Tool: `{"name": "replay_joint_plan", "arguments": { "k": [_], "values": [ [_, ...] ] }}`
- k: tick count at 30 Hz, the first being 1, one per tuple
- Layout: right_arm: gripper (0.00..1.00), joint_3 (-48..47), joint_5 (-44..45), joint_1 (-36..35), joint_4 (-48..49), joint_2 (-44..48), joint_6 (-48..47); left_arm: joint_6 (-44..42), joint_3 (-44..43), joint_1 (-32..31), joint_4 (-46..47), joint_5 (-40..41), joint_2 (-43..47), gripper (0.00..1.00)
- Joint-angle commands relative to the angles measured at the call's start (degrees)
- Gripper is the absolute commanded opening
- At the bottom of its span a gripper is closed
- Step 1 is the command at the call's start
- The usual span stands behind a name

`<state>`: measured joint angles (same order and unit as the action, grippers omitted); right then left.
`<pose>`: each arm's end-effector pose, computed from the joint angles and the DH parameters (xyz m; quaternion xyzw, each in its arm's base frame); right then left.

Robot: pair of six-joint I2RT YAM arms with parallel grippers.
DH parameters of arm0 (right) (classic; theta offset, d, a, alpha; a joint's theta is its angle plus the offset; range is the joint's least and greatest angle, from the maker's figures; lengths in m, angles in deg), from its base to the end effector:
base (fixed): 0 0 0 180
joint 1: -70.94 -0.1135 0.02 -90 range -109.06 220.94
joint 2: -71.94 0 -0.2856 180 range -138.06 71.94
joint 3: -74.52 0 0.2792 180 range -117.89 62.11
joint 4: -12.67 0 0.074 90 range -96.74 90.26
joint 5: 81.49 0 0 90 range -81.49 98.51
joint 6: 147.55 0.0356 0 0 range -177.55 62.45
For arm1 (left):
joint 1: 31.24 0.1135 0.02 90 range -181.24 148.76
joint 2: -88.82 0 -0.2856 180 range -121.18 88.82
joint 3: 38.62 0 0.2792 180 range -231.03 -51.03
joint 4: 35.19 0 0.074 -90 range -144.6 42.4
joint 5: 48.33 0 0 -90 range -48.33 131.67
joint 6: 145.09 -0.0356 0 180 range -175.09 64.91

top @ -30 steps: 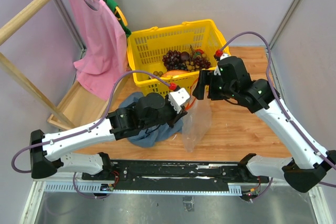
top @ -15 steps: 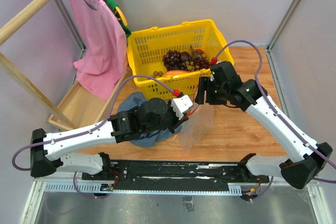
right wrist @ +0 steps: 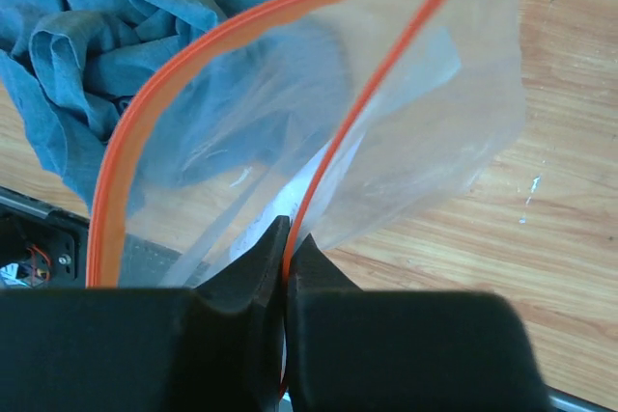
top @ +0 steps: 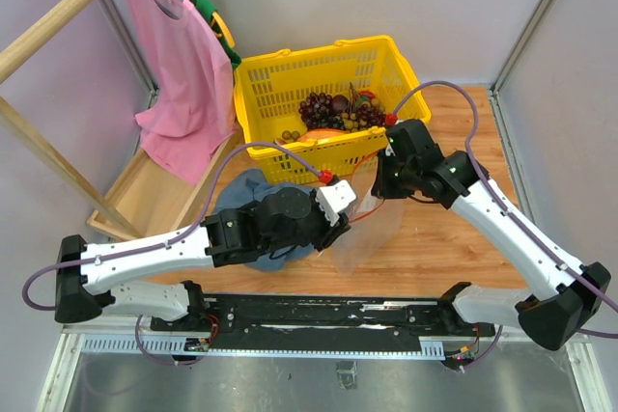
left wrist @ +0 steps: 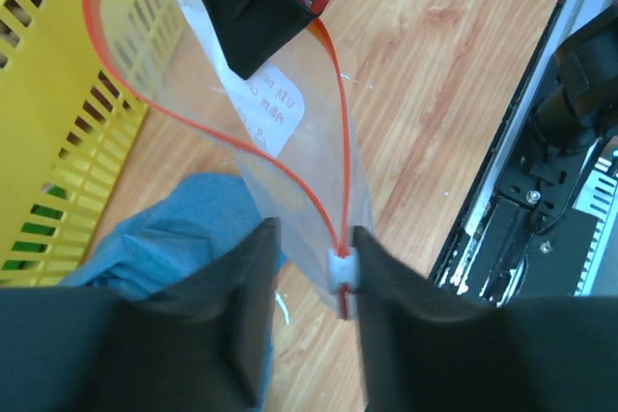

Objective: Place the food in the zip-top bag and seal the zipper
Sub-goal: Open the zipper of the food storage bag.

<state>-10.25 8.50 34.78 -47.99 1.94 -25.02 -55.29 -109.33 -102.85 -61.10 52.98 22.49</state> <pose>0.2168 0.1585 0.3744 -0.0294 0.9264 0.2119 0.3100 0.0965 -0.2683 0.3564 0.4376 0.6989 -0.2606 0.5022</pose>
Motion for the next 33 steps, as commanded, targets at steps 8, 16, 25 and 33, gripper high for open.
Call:
{"name": "replay_joint_plan", "arguments": {
  "k": [8, 16, 25, 33],
  "values": [
    [0.01, -0.1, 6.5, -0.9, 1.8, 5.1, -4.1, 17.8, -2.5, -0.1, 2.4, 10.7, 3.4, 0.88],
    [0.01, -0.8, 9.8, -6.3, 2.7, 3.0, -5.6, 29.1, -4.6, 9.1, 2.6, 3.6, 0.1, 0.92],
    [0.01, -1.3, 10.9, -10.2, 4.5, 0.8, -4.9, 34.0, -5.7, 13.0, 2.7, -2.2, -4.3, 0.91],
    [0.01, -1.7, 11.0, -11.7, 5.4, -0.6, -5.6, 36.4, -3.6, 14.7, 0.6, -0.1, -5.2, 0.61]
  ]
}}
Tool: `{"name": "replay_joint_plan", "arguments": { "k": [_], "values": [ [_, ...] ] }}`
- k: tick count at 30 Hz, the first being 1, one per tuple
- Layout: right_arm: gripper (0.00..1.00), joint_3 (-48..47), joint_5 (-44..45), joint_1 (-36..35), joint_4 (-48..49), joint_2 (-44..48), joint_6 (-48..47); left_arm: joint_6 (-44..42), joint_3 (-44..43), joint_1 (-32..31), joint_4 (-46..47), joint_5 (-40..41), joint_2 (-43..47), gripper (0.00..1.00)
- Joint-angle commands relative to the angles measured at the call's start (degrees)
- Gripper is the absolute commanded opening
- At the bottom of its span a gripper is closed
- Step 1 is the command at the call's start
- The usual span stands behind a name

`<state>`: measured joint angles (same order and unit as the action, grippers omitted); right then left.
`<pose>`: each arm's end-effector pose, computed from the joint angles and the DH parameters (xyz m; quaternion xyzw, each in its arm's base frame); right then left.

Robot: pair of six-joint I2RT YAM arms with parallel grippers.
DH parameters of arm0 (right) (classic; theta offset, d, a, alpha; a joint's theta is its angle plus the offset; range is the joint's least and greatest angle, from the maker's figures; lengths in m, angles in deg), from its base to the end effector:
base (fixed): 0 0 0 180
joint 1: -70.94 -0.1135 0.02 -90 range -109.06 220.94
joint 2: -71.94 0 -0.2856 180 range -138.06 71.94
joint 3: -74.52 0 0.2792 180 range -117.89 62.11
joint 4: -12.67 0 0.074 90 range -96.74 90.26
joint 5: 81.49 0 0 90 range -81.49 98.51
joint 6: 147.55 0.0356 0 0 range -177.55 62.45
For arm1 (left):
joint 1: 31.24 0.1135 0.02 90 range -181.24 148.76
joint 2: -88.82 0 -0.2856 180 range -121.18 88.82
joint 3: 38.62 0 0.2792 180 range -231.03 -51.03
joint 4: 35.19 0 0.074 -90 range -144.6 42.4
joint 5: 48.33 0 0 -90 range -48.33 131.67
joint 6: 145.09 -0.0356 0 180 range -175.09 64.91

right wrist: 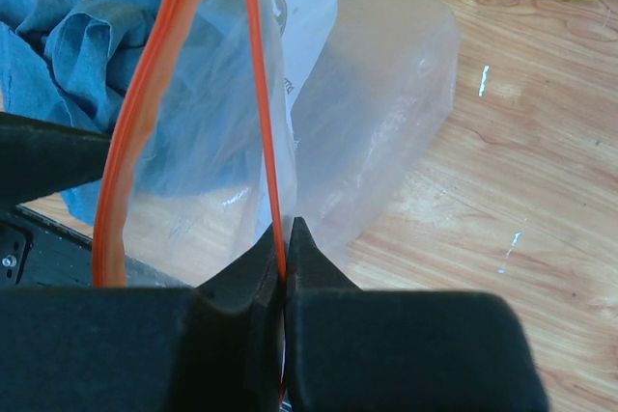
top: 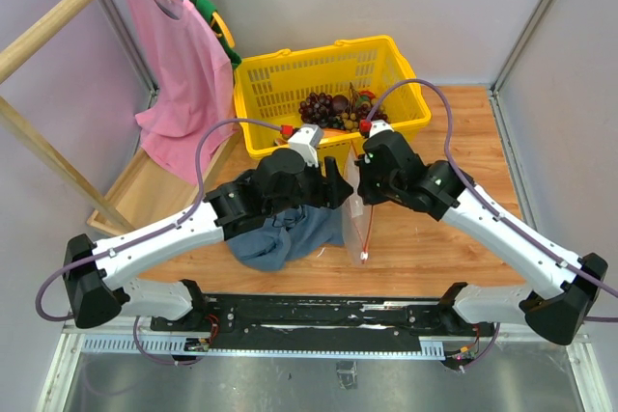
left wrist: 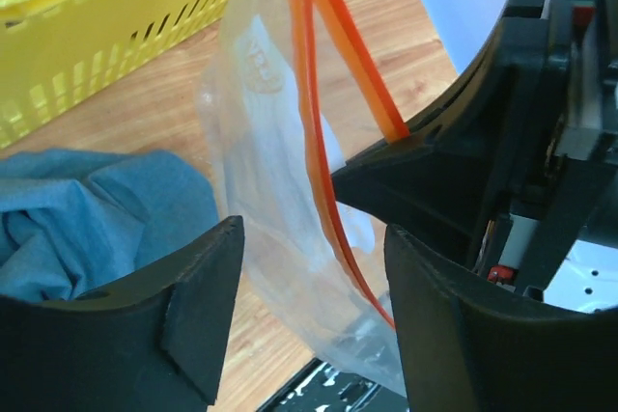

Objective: Place the food in the zip-top bag and seal the zipper
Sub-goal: Open the zipper of the food storage bag.

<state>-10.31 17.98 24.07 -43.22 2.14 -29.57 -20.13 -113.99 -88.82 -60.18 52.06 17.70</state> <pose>0.1913 0.1956 0.3826 -0.1149 0.8997 0.1922 0.3747 0.1705 -0.2565 0.3658 0.1103 0.8136 -0.3574 0.4450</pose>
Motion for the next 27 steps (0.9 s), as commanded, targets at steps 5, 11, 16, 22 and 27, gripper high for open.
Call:
{"name": "replay_joint_plan", "arguments": {
  "k": [5, 11, 16, 22, 27],
  "values": [
    [0.01, -1.3, 3.4, -0.9, 0.9, 0.4, -3.1, 0.6, 1.7, 0.9, -4.1, 3.2, -0.4, 0.22],
    [0.04, -0.9, 3.1, 0.5, 0.0, 1.0, -7.0, -0.5, 2.4, 2.6, -10.0, 6.6, 2.2, 0.0],
    [0.14, -0.6, -2.7, 2.6, 1.0, 0.9, -12.0, -0.6, 3.1, 4.8, -12.9, 4.5, 2.8, 0.01],
    [0.44, -5.4, -14.1, 2.9, 0.7, -2.6, -20.4, -1.6, 1.8, 5.5, -15.8, 3.5, 1.4, 0.0],
    [0.64, -12.8, -23.5, 7.1, -1.0, -5.3, -27.5, -2.3, 1.9, 6.7, -17.0, 3.3, 1.4, 0.0]
  ]
}}
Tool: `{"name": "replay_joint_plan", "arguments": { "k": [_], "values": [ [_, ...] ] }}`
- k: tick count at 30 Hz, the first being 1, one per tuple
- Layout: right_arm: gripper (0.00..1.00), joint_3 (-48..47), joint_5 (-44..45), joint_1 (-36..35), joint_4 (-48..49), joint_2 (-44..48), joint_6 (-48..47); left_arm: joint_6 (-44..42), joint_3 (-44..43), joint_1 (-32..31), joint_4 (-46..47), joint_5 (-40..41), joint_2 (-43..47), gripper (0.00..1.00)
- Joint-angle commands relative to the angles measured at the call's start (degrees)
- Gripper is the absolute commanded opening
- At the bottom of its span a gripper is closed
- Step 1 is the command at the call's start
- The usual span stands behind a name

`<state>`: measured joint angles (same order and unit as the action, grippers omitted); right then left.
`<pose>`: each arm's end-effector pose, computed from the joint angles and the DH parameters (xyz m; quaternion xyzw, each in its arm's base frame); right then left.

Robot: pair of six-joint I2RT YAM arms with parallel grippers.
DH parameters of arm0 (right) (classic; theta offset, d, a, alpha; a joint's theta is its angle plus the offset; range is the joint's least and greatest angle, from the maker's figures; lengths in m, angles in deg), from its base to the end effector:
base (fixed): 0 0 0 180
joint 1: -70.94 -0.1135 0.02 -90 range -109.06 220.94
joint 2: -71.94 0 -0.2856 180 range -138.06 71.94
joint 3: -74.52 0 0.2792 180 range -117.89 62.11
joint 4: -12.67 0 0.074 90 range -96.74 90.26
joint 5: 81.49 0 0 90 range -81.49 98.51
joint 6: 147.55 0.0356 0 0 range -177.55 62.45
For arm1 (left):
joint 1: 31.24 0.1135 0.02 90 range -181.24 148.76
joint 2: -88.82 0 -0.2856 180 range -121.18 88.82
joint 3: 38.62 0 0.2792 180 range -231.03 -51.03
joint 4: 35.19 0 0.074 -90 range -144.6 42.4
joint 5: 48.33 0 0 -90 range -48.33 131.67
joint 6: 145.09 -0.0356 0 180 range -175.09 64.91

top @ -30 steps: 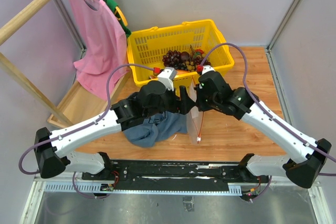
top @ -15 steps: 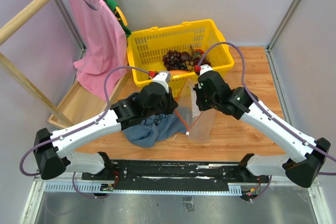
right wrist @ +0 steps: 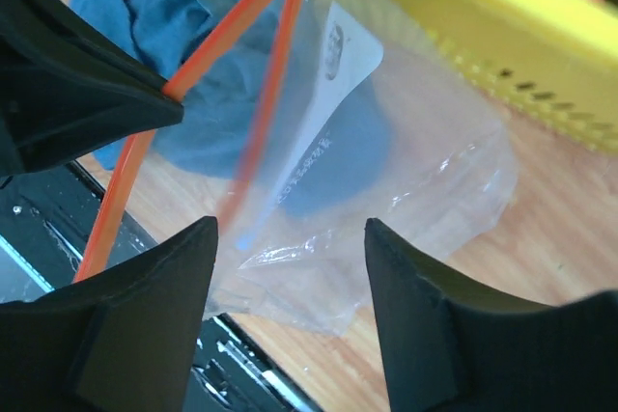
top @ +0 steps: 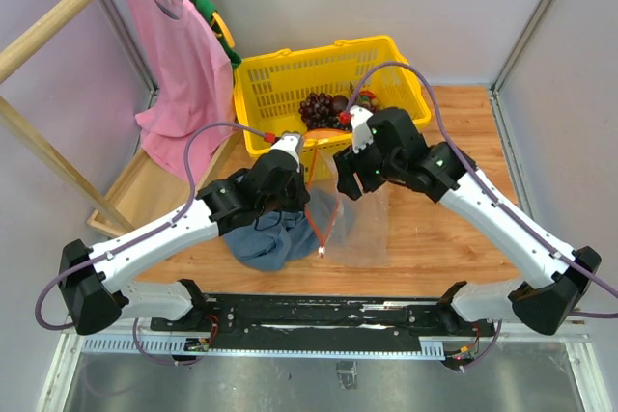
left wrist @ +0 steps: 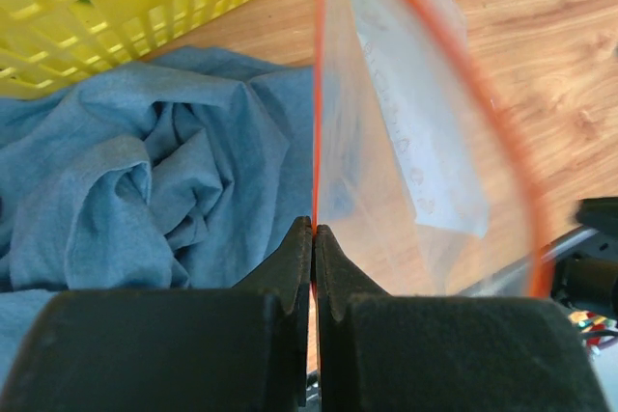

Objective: Place the food in the zip-top bag and seal the zipper
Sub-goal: Open the zipper of the food storage bag, then move the bin to the center of the board.

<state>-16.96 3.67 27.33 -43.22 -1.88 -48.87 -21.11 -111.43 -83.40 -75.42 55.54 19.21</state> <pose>0.2097 0.2039 0.4047 -0.2874 0.8519 0.2263 0.3748 0.1821 -0.2206 0.3314 0.0872 0.8859 -0.2234 0.3972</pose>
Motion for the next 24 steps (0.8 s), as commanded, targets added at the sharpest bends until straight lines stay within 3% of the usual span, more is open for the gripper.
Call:
{"name": "replay_joint_plan", "arguments": {
  "k": [1, 8, 17, 24],
  "values": [
    [0.67, -7.7, -10.6, 5.4, -1.1, -2.0, -8.8, -1.4, -0.6, 1.5, -1.9, -0.2, -0.1, 0.01],
    [0.75, -17.5, -13.9, 17.0, 1.0, -11.8, -9.5, -1.8, 0.0, 3.2, -1.7, -1.0, 0.2, 0.0],
    [0.74, -27.1, -11.1, 29.2, -3.3, -27.9, -7.6, -3.0, -1.8, 4.4, -2.9, -1.6, 0.3, 0.0],
    [0.74, -21.3, -5.3, 32.0, -11.3, -26.3, -5.9, -6.4, -7.5, 4.4, -6.8, -2.6, 2.1, 0.0]
  ]
}}
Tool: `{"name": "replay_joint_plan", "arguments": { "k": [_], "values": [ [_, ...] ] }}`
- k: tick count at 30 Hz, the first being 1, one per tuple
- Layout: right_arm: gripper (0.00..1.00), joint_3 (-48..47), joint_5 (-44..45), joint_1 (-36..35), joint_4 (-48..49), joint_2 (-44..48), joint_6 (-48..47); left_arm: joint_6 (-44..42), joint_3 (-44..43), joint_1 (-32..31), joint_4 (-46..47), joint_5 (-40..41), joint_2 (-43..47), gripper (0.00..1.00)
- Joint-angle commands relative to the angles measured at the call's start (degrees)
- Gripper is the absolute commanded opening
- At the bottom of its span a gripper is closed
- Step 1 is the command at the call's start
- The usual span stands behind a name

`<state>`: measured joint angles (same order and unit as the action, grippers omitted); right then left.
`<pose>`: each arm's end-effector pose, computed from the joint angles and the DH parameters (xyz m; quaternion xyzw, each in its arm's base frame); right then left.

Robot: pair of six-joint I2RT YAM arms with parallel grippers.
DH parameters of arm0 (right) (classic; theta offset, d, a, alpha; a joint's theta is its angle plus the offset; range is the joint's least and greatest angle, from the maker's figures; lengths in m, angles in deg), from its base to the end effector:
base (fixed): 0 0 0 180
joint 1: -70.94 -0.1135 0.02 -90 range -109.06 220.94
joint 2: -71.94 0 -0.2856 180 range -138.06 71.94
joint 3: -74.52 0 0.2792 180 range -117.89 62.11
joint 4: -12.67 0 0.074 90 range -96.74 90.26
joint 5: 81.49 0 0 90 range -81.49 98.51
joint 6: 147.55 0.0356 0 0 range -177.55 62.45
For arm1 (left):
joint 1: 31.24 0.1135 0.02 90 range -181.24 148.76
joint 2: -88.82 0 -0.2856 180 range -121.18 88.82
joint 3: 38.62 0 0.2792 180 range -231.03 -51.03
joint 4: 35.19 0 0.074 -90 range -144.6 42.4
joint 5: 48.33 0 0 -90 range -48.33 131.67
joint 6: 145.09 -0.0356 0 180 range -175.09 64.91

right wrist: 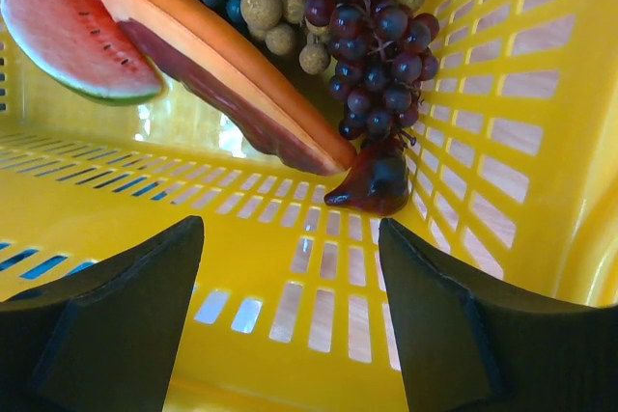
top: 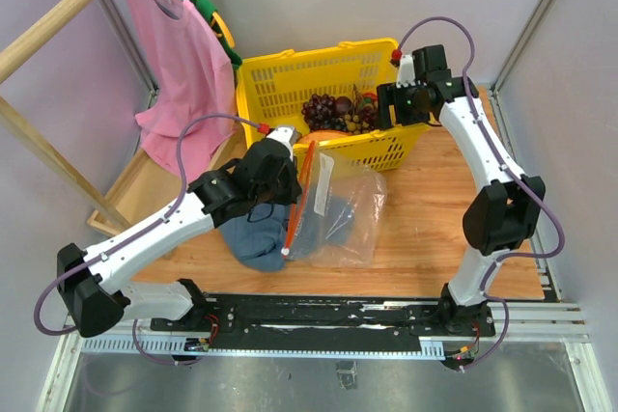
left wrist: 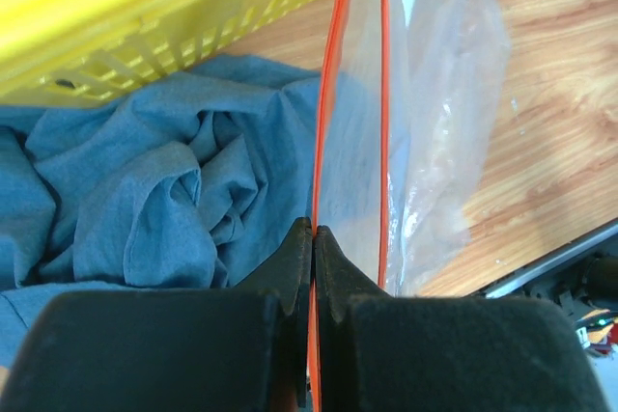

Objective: Place the food in the zip-top bag and seal the zipper
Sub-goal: Move the bin to the center of the board.

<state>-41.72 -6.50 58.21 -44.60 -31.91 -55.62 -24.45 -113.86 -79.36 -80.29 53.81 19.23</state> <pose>0.4251 0.1055 0.3742 -0.1360 0.9068 0.1682 0.3619 0.1940 -0.2052 0.3395 0.0920 0.8956 -0.1955 0.3888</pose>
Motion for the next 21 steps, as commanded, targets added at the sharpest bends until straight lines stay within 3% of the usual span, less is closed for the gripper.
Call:
{"name": "replay_joint_plan", "arguments": {
  "k": [1, 13, 21],
  "values": [
    [0.74, 5.2, 5.9, 1.5, -10.2, 4.9, 1.4, -3.7, -6.1, 0.4, -2.8, -0.9, 2.1, 0.0],
    [0.79, 22.7, 17.6, 10.0, -11.2, 20.6, 5.7, -7.5, -12.2, 1.6, -3.9, 0.9, -4.6, 0.0],
    [0.81, 30.5, 20.8, 19.8, -8.3, 29.8, 8.3, -11.0, -21.9, 5.5, -3.8, 0.0, -12.7, 0.0]
  ]
}}
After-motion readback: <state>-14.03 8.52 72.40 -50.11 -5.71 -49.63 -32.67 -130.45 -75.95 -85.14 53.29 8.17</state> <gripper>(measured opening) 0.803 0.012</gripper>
